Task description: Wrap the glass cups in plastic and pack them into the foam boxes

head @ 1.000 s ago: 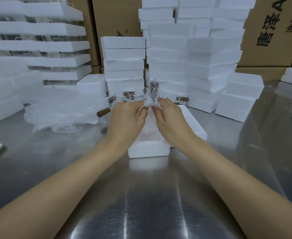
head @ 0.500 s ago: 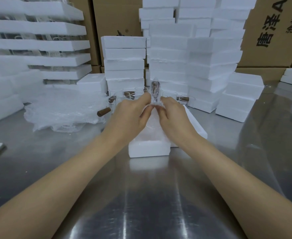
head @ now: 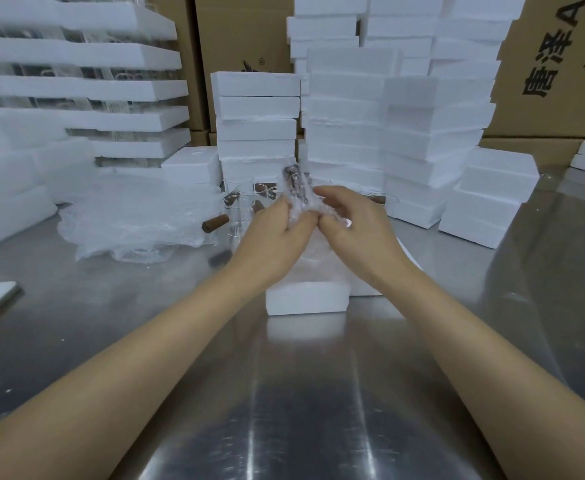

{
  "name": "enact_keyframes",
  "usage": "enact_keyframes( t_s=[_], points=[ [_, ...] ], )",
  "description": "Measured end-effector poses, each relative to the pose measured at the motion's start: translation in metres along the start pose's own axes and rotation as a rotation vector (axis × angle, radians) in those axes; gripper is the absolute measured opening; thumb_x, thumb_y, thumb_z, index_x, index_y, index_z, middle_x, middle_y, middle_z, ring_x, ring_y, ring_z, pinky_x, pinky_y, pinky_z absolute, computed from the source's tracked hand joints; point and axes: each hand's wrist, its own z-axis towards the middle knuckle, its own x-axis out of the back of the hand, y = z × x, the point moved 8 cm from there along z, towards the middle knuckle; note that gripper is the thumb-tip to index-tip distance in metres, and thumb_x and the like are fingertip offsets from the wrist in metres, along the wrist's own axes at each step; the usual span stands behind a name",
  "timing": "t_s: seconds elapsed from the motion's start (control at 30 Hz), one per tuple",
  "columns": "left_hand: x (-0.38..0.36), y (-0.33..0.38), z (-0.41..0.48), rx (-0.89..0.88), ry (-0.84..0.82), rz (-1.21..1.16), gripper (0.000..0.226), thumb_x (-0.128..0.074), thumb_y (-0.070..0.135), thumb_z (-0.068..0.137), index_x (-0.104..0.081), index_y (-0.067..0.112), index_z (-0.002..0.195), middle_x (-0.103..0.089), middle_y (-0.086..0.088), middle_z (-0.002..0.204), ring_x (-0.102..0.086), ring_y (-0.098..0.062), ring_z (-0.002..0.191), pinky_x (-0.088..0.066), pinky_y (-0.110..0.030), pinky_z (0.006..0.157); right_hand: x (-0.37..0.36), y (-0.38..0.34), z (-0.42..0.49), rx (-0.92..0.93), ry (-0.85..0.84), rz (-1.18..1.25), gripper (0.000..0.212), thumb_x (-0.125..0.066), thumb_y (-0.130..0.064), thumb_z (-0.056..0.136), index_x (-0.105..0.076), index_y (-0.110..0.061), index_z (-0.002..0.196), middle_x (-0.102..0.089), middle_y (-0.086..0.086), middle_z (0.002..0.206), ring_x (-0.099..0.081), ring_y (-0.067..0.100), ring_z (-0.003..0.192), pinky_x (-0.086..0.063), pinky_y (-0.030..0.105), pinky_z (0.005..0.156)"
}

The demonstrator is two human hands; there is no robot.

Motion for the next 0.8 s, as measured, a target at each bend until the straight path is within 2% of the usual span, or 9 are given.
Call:
enact_keyframes(
  t_s=[0.07,0.17,0.27,0.37,0.53,0.63,0.7,0.73,0.8],
  points=[
    [-0.001,-0.002,0.0,-0.001,-0.028,-0.001,0.024,-0.046,0.026,0.099,-0.059,0.033,0.08,-0.065,0.017,0.072,-0.055,0.011,0.069,-0.039,-0.005,0.059,-0.002,-0.007,-0.002,0.088,-0.059,-0.004,0.031,-0.048,-0.013,0.093,-0.064,-0.014,0.119,-0.067,-0.003,0.103,-0.056,0.008,0.093,-0.04,0.017,0.081],
    [-0.004,-0.004,0.0,-0.002,-0.057,0.015,0.025,-0.04,0.019,0.1,-0.064,0.012,0.095,-0.065,-0.007,0.082,-0.055,-0.008,0.067,-0.04,-0.019,0.059,-0.005,-0.013,-0.004,0.197,-0.104,-0.108,0.026,-0.042,-0.014,0.099,-0.064,-0.012,0.112,-0.05,-0.015,0.077,-0.044,0.003,0.073,-0.031,0.007,0.07],
    [-0.002,-0.003,0.0,-0.024,-0.026,0.051,0.024,-0.04,0.015,0.101,-0.058,0.016,0.085,-0.052,0.004,0.064,-0.046,-0.001,0.053,-0.036,-0.012,0.05,-0.01,-0.01,-0.003,0.198,-0.107,-0.194,0.033,-0.04,-0.017,0.101,-0.057,-0.01,0.128,-0.047,-0.007,0.087,-0.04,0.005,0.083,-0.025,0.009,0.07],
    [0.002,-0.006,0.001,0.004,0.056,0.141,0.02,-0.042,0.011,0.099,-0.055,0.017,0.085,-0.046,0.011,0.06,-0.045,-0.002,0.05,-0.034,-0.01,0.048,-0.014,-0.012,-0.006,0.218,-0.084,-0.17,0.034,-0.04,-0.014,0.101,-0.055,-0.012,0.131,-0.049,-0.003,0.097,-0.041,0.006,0.09,-0.025,0.012,0.076],
    [0.001,0.002,-0.002,-0.048,0.067,0.19,0.014,-0.047,0.01,0.096,-0.059,0.013,0.091,-0.047,0.014,0.061,-0.049,-0.001,0.055,-0.035,-0.007,0.052,-0.011,-0.013,-0.007,0.19,0.037,-0.123,0.036,-0.042,0.001,0.091,-0.062,-0.013,0.118,-0.047,0.0,0.09,-0.042,0.01,0.082,-0.03,0.006,0.071],
    [0.0,0.012,-0.004,-0.091,0.009,0.079,0.014,-0.052,0.021,0.097,-0.057,0.03,0.087,-0.055,0.017,0.059,-0.052,0.01,0.059,-0.035,-0.003,0.054,-0.003,-0.002,-0.003,0.082,0.079,-0.067,0.034,-0.04,0.006,0.087,-0.064,-0.009,0.108,-0.054,0.005,0.086,-0.047,0.018,0.081,-0.03,0.016,0.066],
    [-0.004,0.012,-0.005,-0.07,-0.051,-0.07,0.015,-0.049,0.031,0.099,-0.063,0.031,0.105,-0.068,0.015,0.082,-0.056,0.006,0.071,-0.037,-0.002,0.064,0.004,0.008,-0.001,-0.003,0.121,-0.008,0.025,-0.04,0.001,0.091,-0.062,-0.007,0.101,-0.057,0.005,0.081,-0.051,0.021,0.078,-0.034,0.026,0.068],
    [-0.005,0.01,-0.004,-0.046,-0.06,-0.124,0.029,-0.046,0.035,0.1,-0.063,0.024,0.12,-0.07,0.009,0.102,-0.059,0.004,0.085,-0.037,-0.001,0.072,0.006,0.01,-0.001,-0.025,0.139,0.021,0.023,-0.04,-0.001,0.093,-0.061,-0.007,0.098,-0.055,0.002,0.076,-0.05,0.02,0.074,-0.038,0.03,0.068],
    [-0.005,0.005,-0.003,-0.015,-0.051,-0.182,0.042,-0.045,0.035,0.1,-0.054,0.015,0.136,-0.062,-0.005,0.128,-0.057,0.003,0.105,-0.035,0.001,0.081,0.008,0.008,-0.002,-0.038,0.159,0.047,0.02,-0.04,-0.003,0.094,-0.06,-0.008,0.093,-0.05,0.0,0.072,-0.047,0.018,0.069,-0.048,0.04,0.069]
  ],
)
